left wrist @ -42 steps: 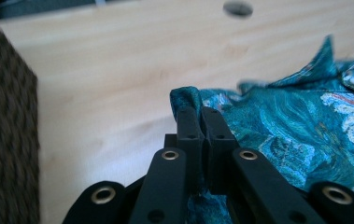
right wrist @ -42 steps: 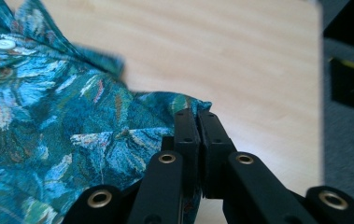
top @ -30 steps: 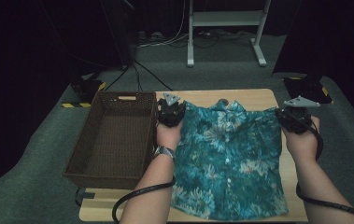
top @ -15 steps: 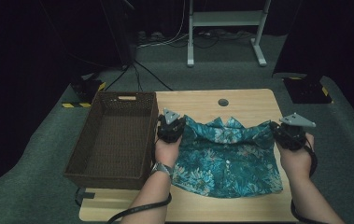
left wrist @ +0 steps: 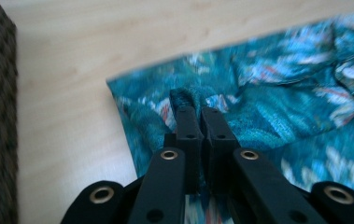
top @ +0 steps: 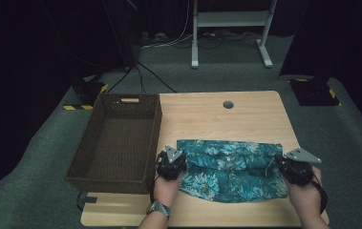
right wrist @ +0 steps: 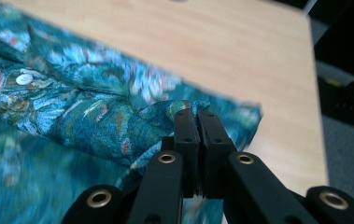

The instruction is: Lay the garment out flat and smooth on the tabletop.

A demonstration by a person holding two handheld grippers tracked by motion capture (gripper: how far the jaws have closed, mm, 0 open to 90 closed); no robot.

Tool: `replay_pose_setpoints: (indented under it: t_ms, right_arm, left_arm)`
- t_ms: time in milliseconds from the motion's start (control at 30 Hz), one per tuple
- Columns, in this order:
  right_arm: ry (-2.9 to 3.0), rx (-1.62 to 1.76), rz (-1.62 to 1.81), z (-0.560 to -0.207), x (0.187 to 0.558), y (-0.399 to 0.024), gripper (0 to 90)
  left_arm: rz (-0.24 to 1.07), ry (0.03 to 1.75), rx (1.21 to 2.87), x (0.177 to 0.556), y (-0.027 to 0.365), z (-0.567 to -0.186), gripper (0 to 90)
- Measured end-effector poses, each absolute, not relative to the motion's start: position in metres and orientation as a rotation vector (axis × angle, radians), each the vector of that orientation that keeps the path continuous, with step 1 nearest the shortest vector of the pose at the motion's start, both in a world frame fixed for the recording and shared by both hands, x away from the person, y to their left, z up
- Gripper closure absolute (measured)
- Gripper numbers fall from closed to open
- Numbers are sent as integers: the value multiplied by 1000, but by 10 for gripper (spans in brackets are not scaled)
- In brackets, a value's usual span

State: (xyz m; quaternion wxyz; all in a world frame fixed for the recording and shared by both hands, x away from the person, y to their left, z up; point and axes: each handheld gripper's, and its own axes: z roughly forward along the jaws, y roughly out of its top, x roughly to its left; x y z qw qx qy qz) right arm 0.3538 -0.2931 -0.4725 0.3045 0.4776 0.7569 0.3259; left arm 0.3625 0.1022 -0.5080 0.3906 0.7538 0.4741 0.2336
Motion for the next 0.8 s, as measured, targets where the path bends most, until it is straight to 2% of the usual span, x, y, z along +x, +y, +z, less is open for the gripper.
replay_pose_setpoints:
  t_ms: [300,600,733,800]
  right_arm:
    - [2085,1320,789,-505,335,-301,869]
    - [2137,1341,735,-526,333,-303,856]
    - [2139,1335,742,-527,339,-304,811]
    - [2134,1352,749,-525,341,-305,771]
  left_arm:
    - [606,1229,2019,353,105,-530,851]
    - [606,1242,2027,353,107,-535,813]
    - [599,1272,1996,357,107,-533,708]
    - [582,1298,1960,357,107,-528,598]
